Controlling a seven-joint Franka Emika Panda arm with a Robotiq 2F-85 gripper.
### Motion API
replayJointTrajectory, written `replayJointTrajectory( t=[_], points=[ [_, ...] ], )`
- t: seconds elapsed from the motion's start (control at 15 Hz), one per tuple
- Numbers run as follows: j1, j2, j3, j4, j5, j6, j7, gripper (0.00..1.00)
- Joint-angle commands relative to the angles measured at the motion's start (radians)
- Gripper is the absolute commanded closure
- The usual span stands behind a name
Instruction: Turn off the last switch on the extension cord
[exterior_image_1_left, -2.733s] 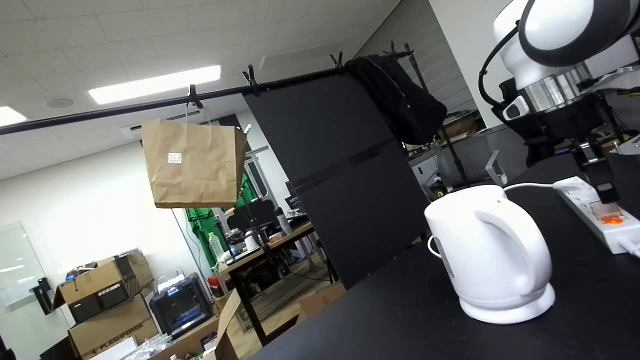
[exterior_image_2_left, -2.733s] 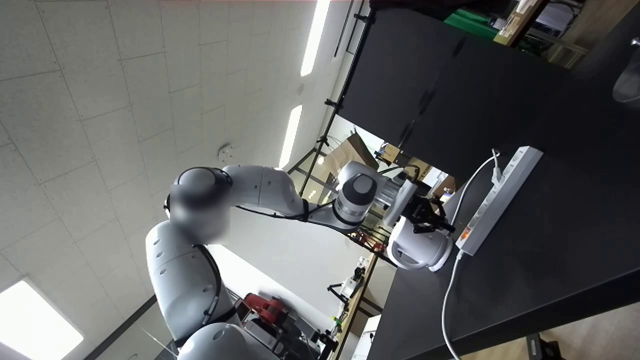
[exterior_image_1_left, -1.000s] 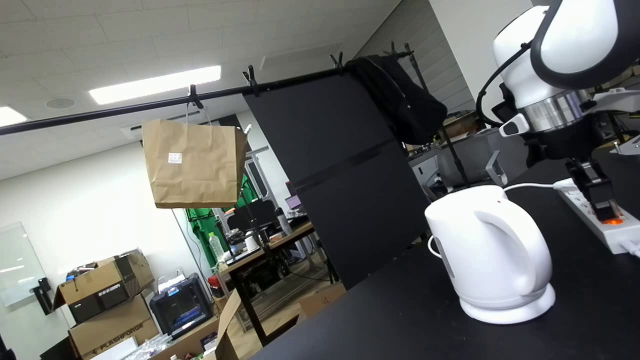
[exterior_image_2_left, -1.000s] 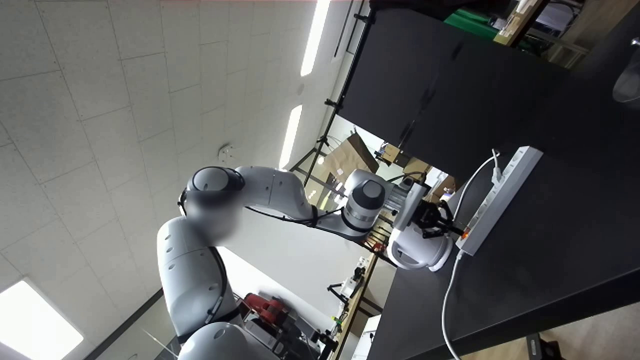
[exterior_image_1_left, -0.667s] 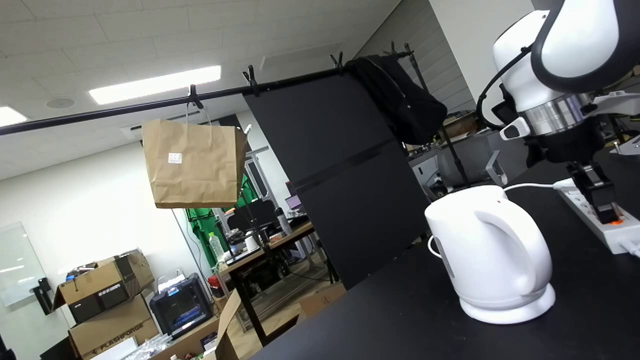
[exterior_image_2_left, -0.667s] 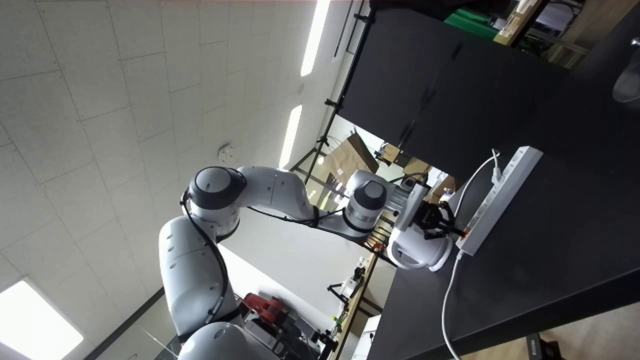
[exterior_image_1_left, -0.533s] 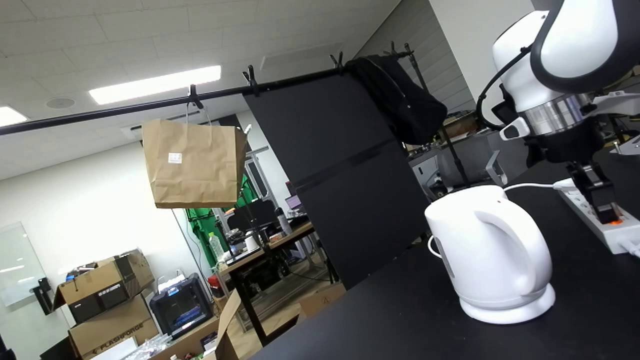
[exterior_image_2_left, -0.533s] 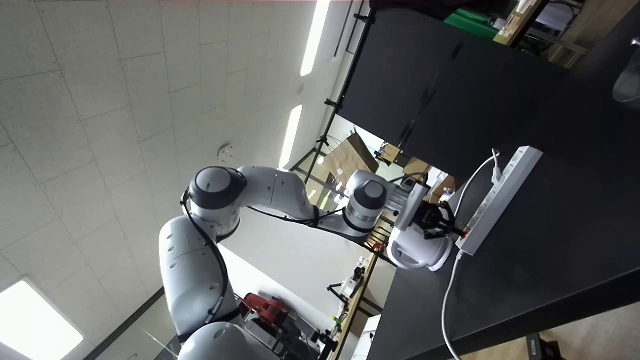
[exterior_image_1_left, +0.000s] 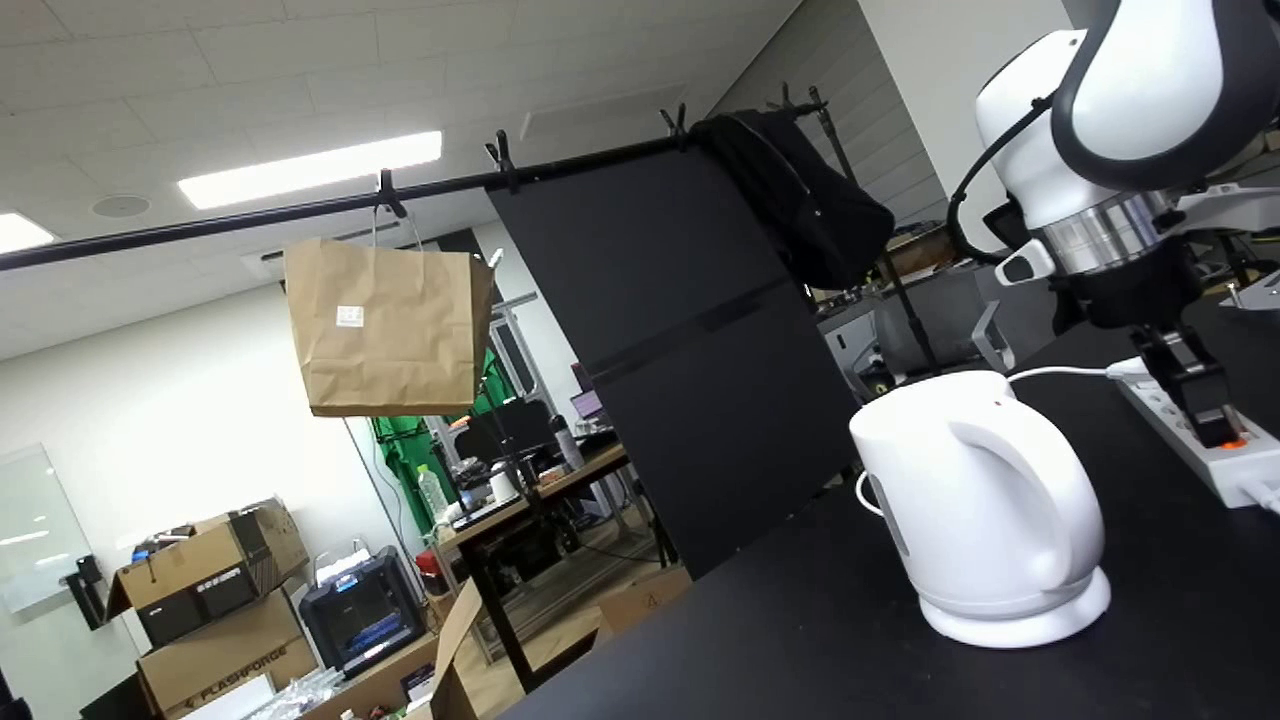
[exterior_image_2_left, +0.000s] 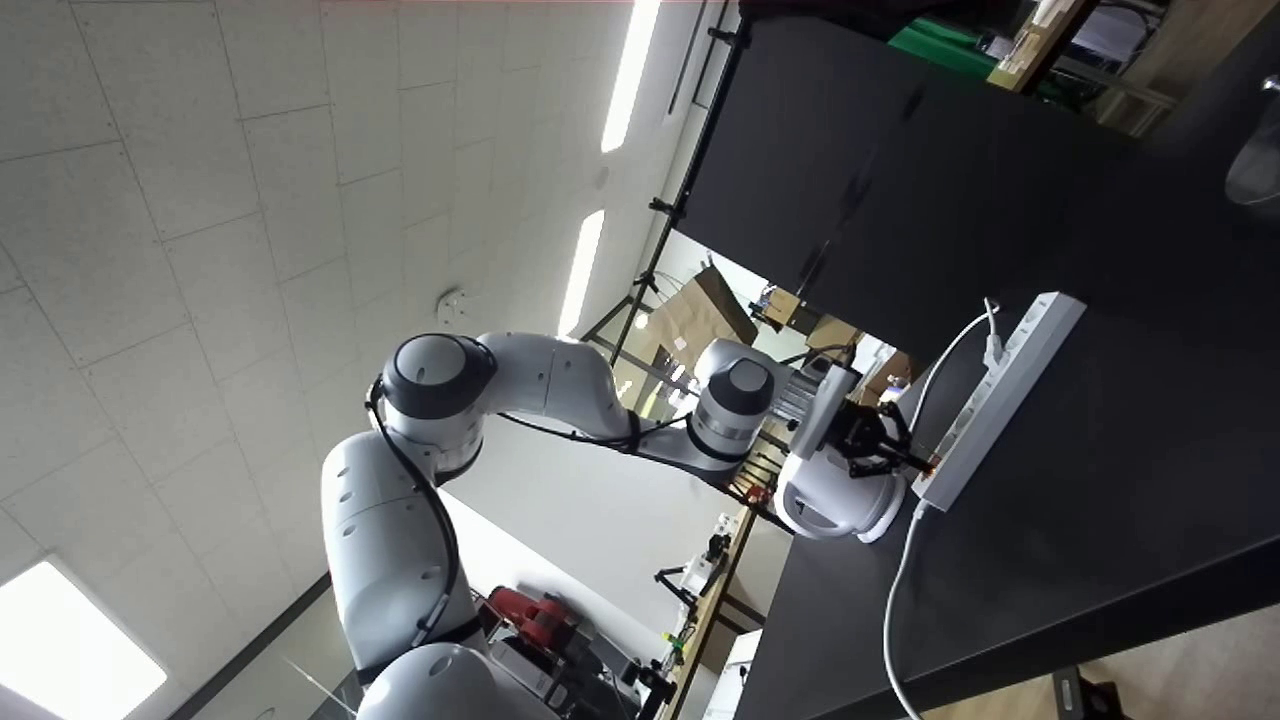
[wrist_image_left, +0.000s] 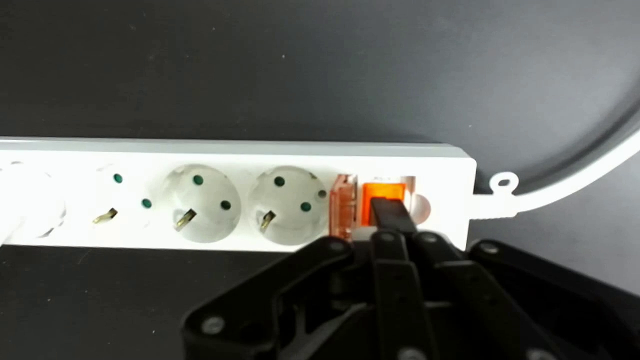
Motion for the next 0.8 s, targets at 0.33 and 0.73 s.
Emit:
replayJointTrajectory(
  t=[0.33,0.73],
  points=[
    [0.043,0.062,-0.034,0.082,-0.064,-0.090,0.062,1.00],
    [0.046,0.066,-0.037,0.051,-0.064,-0.010,0.097,1.00]
  ],
)
